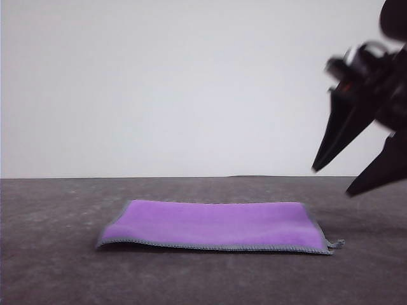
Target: Fold clothes
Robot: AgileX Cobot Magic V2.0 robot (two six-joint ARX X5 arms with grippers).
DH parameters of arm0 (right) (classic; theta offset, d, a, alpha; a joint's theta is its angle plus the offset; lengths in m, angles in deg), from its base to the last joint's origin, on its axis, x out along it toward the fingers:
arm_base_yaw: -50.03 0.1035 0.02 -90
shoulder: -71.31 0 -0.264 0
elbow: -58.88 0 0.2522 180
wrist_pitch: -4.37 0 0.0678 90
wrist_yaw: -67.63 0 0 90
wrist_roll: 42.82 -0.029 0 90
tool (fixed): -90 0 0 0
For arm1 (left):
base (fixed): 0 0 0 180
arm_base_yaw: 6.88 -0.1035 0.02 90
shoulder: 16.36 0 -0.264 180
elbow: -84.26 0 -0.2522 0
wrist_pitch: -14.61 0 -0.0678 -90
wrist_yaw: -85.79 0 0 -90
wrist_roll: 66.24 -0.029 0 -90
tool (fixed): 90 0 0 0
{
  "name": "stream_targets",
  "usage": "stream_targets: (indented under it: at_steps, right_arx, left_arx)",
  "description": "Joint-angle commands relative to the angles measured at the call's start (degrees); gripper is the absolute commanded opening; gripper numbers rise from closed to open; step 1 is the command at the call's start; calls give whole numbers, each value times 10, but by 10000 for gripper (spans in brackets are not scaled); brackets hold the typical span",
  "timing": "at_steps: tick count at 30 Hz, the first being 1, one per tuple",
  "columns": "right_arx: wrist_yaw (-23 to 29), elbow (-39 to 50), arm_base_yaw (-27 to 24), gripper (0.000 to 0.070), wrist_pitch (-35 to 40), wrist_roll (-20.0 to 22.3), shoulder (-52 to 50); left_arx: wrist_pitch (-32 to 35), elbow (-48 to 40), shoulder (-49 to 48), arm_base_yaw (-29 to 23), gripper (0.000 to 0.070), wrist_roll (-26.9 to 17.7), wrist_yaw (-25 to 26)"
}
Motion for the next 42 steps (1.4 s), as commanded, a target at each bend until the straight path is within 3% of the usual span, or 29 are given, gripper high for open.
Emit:
stream_targets:
  at_steps: [1, 9, 21, 23, 31, 42]
  right_arx:
    - [-17, -2, 1, 347, 22, 4, 33]
    - [-36, -2, 3, 347, 66, 5, 128]
    - [-121, -2, 7, 335, 99, 6, 187]
    - [-122, -2, 10, 301, 99, 6, 192]
    - [-120, -3, 10, 11, 103, 7, 193]
    - [-122, -64, 20, 0, 69, 5, 181]
  left_arx:
    - [5, 7, 2, 3, 431, -1, -1]
    - [5, 7, 2, 3, 431, -1, -1]
    - [7, 8, 2, 3, 431, -1, -1]
    - [7, 8, 2, 3, 431, -1, -1]
    - [8, 8, 2, 3, 431, -1, -1]
    - [9, 8, 2, 3, 431, 0, -1]
